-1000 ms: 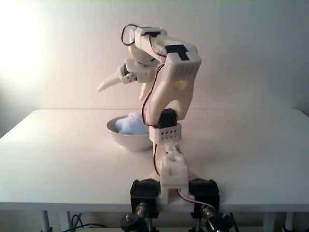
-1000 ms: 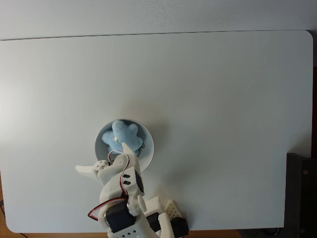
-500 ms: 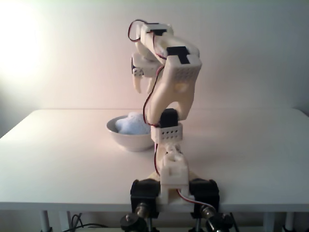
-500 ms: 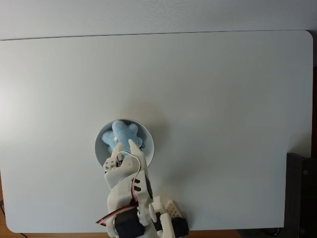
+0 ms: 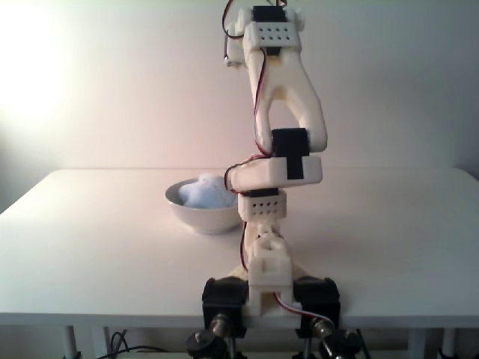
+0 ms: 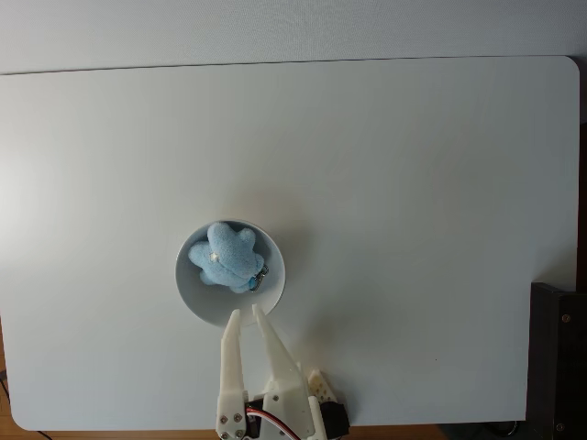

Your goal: Grasp a skyblue doll and put it into the bowl.

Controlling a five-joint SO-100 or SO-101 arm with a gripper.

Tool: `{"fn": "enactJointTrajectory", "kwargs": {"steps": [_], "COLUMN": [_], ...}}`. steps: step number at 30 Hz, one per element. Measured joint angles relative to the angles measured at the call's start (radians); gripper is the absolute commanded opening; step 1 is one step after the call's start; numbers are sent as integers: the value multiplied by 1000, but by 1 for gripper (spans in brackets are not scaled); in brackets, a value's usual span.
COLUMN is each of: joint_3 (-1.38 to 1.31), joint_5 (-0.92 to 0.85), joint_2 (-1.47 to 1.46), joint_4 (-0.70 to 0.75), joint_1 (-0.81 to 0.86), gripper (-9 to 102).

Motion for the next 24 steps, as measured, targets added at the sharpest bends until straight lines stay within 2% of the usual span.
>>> {"fn": "enactJointTrajectory", "kwargs": {"steps": [9, 24], "joint_3": [166, 827], "joint_5": [3, -2], "joint_2": [270, 295], "joint_4": [0, 0], "joint_1": [166, 178], "gripper": [5, 5]}}
